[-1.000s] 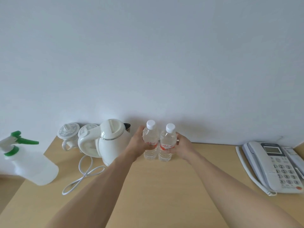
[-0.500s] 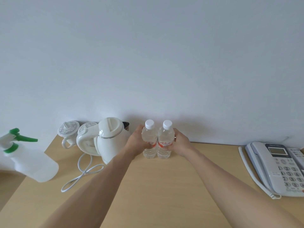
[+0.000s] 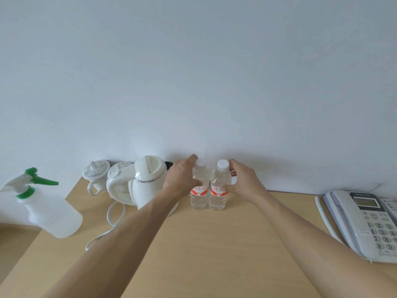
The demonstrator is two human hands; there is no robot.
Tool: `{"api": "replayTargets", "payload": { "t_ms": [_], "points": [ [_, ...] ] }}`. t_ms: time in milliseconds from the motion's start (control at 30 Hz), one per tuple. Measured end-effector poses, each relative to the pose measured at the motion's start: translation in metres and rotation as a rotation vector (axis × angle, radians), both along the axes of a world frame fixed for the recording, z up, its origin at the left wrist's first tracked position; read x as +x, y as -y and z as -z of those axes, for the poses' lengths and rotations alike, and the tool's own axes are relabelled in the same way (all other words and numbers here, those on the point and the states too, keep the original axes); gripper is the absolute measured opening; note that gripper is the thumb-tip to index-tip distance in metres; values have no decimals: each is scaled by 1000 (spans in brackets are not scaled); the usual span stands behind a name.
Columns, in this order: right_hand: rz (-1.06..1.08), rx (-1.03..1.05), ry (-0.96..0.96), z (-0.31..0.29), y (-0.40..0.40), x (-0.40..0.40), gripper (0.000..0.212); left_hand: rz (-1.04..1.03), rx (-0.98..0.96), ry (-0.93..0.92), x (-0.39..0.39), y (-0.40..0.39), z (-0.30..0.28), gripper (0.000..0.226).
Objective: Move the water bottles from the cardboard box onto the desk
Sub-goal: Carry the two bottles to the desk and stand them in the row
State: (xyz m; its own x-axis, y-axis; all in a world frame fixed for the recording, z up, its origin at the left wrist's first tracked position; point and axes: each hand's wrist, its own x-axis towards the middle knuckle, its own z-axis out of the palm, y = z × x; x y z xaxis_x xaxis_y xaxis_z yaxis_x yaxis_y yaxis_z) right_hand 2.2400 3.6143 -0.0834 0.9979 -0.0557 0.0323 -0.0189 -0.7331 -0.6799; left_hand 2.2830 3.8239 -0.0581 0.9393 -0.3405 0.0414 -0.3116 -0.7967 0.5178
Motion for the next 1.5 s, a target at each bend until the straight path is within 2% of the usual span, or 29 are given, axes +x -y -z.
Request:
{"api": "replayTargets", "payload": {
  "t_ms": [200, 433, 767, 1133, 1367, 1500],
  "points": [
    [9, -13, 19, -3, -3, -3, 54, 57, 16, 76, 2, -1, 0, 70],
    [33, -6, 16, -4, -7, -5, 56, 57, 35, 142, 9, 4, 1, 65],
    [53, -17, 31, -4, -10, -6, 57, -16, 60, 140, 33, 23, -7, 62],
    [99, -22, 40, -3, -10, -1, 51, 13, 45, 113, 34, 10, 1, 69],
    [152, 6, 42, -7, -6, 15, 44, -77, 35, 30, 31, 6, -1, 41],
    [161, -8, 37, -7, -11, 23, 43, -76, 37, 15, 34, 7, -2, 34]
  ]
}}
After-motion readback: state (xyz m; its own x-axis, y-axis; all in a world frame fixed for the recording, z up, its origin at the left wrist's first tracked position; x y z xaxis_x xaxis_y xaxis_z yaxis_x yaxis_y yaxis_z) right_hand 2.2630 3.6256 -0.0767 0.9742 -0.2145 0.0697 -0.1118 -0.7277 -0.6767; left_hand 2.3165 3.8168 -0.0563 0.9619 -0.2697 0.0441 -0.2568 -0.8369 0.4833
